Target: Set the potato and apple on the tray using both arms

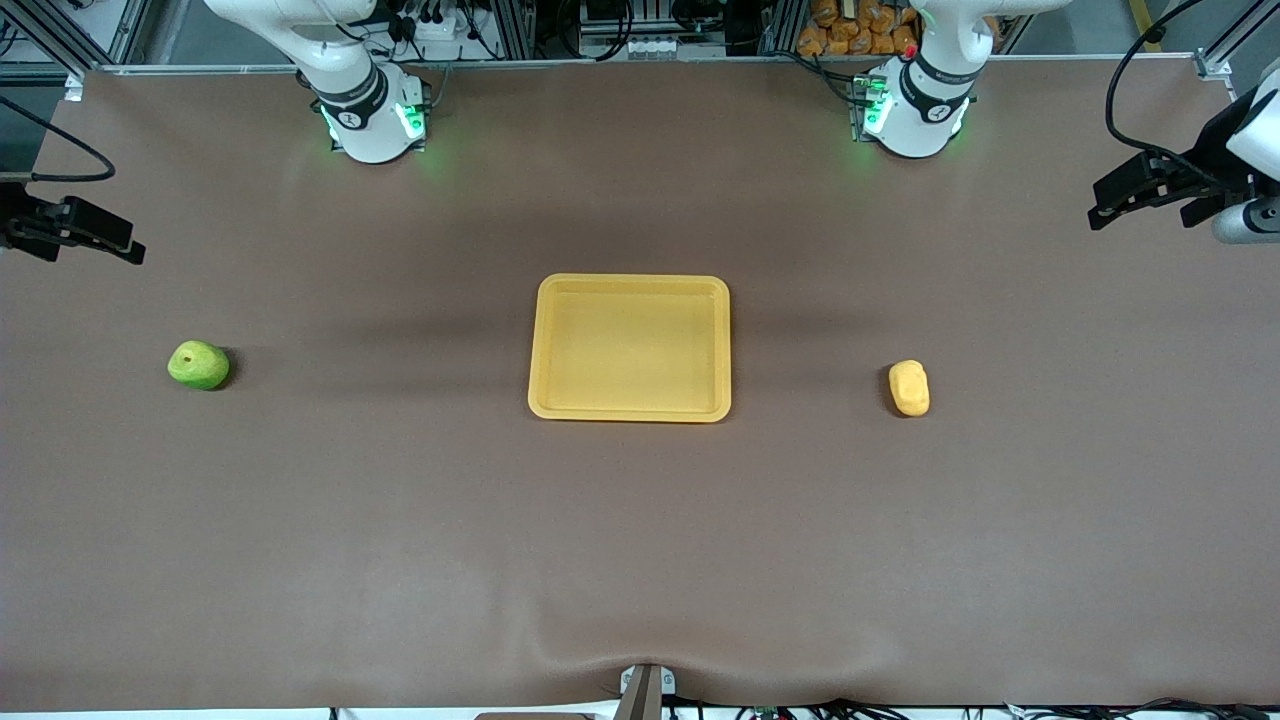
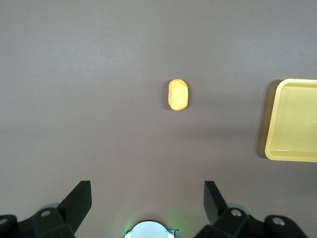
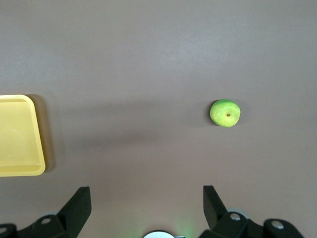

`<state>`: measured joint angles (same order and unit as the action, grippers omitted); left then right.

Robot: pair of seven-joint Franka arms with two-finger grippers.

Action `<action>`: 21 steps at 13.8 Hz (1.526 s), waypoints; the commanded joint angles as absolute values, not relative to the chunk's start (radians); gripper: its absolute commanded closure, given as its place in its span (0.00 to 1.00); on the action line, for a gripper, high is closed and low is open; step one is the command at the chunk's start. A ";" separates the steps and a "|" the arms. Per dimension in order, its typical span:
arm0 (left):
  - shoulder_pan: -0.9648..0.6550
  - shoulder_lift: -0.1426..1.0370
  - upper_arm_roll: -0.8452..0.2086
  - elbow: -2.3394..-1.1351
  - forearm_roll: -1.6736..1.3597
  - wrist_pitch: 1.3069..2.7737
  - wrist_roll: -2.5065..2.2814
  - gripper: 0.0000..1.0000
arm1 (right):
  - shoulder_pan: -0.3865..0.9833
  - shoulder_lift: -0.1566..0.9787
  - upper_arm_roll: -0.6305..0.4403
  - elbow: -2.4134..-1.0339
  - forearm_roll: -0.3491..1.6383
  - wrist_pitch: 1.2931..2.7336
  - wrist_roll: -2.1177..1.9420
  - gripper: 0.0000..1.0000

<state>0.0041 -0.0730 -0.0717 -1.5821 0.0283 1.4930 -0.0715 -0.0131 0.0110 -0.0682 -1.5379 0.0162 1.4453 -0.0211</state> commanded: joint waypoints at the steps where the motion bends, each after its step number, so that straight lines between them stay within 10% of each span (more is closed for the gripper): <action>1: 0.002 -0.066 -0.078 -1.586 0.032 1.505 -0.074 0.00 | -0.018 0.034 -0.067 -1.517 0.015 1.433 -0.029 0.00; 21: -0.003 0.075 -0.114 -1.946 0.032 2.040 -0.083 0.00 | -0.124 0.121 -0.072 -1.516 0.000 1.442 -0.147 0.00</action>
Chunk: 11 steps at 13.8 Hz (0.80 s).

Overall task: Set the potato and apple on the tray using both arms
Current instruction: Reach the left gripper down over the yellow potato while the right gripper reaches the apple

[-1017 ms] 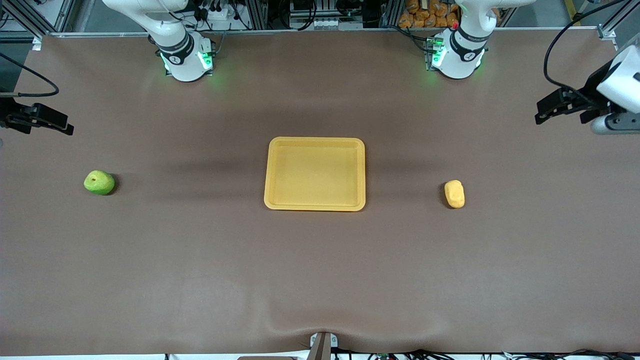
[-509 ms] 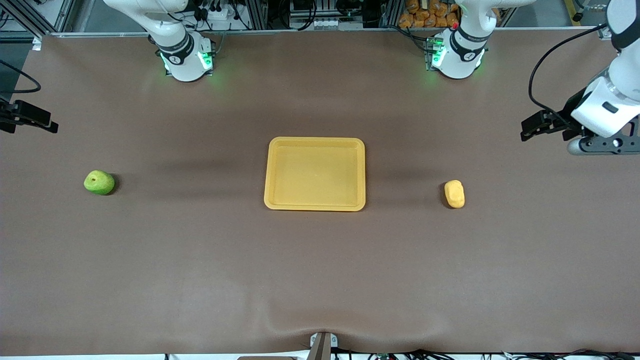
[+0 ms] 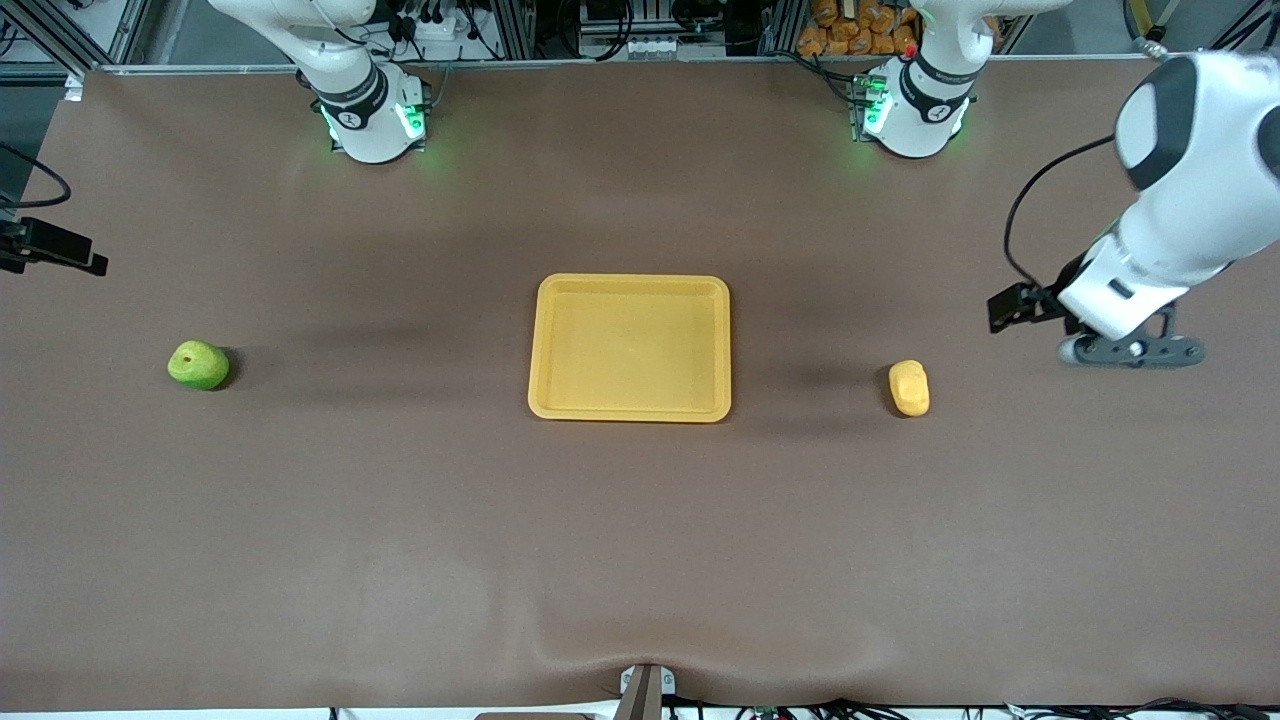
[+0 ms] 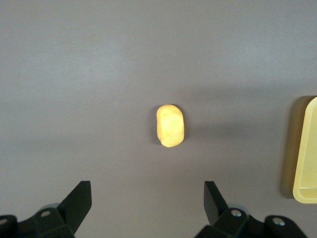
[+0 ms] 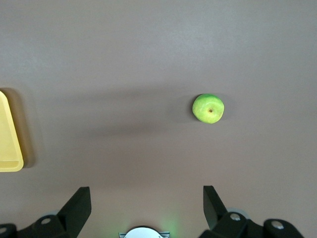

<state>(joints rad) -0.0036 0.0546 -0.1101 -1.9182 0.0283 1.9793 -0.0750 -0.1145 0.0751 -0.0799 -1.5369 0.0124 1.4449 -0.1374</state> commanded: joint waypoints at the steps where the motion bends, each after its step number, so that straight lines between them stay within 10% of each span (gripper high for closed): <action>1: -0.003 0.092 -0.114 -1.963 0.034 2.081 -0.083 0.00 | -0.126 0.149 -0.072 -1.514 0.000 1.443 -0.147 0.00; 11: -0.014 0.293 -0.121 -1.993 0.034 2.255 -0.104 0.00 | -0.189 0.271 -0.072 -1.522 -0.060 1.551 -0.149 0.00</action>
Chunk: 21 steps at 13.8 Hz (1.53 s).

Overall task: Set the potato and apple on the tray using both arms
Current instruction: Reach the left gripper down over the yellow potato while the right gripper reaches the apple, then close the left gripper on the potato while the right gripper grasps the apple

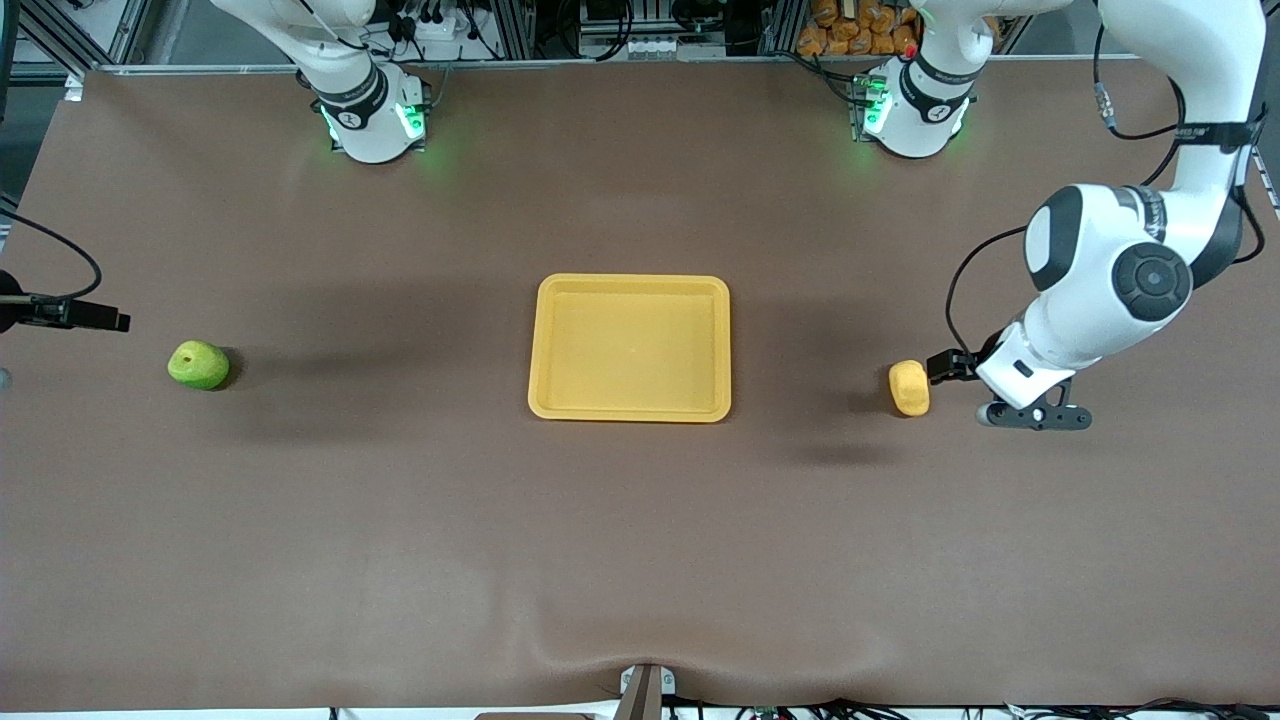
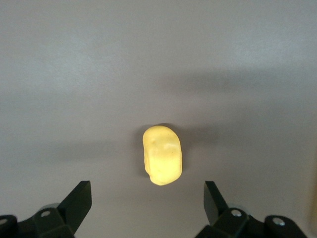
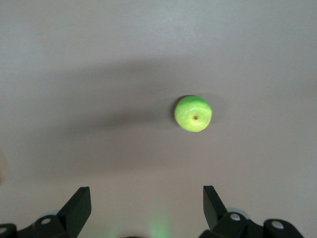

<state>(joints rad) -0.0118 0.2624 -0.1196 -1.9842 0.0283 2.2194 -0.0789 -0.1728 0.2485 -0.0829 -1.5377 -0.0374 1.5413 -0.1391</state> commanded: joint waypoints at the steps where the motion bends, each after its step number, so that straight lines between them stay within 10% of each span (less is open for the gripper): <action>1: -0.014 0.316 -0.121 -1.993 0.034 2.267 -0.124 0.00 | -0.199 0.276 -0.072 -1.525 -0.060 1.555 -0.149 0.00; 13: -0.031 0.436 -0.121 -2.068 0.037 2.422 -0.347 0.01 | -0.241 0.354 -0.072 -1.621 -0.075 1.698 -0.176 0.00; 21: -0.028 0.452 -0.121 -2.075 0.037 2.439 -0.347 0.19 | -0.287 0.356 -0.072 -1.827 -0.075 1.949 -0.210 0.00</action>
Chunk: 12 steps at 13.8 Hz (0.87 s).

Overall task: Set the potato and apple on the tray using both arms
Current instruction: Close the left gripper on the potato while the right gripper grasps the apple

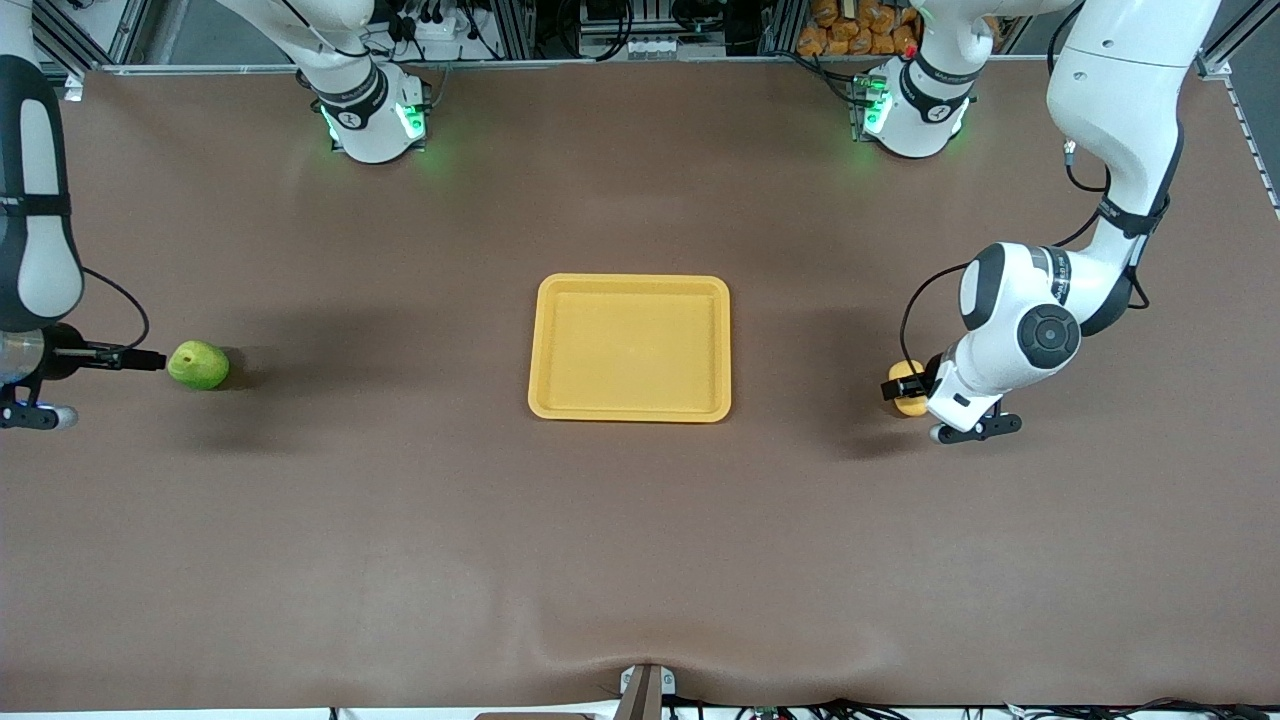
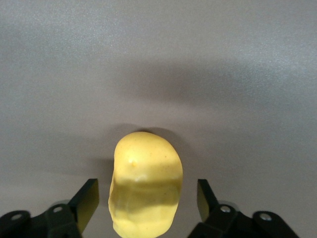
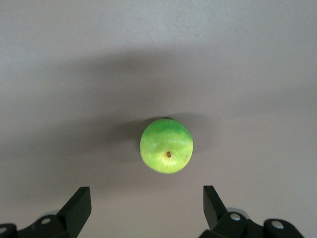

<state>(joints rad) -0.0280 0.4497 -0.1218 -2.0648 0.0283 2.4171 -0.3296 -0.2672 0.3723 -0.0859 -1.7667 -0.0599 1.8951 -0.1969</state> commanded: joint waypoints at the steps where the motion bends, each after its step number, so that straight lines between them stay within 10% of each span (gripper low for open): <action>1: -0.028 0.454 -0.121 -2.075 0.037 2.439 -0.347 0.22 | -0.288 0.360 -0.072 -1.845 -0.075 1.976 -0.210 0.00; 8: -0.029 0.437 -0.123 -2.072 0.038 2.433 -0.354 0.81 | -0.311 0.400 -0.072 -1.879 -0.077 2.055 -0.241 0.00; 12: -0.032 0.396 -0.126 -2.065 0.038 2.421 -0.351 0.91 | -0.319 0.403 -0.072 -1.936 -0.077 2.131 -0.242 0.00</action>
<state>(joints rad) -0.0280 0.4378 -0.1234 -2.0552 0.0283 2.4240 -0.3317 -0.2961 0.4068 -0.0863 -1.9117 -0.0608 2.1035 -0.2292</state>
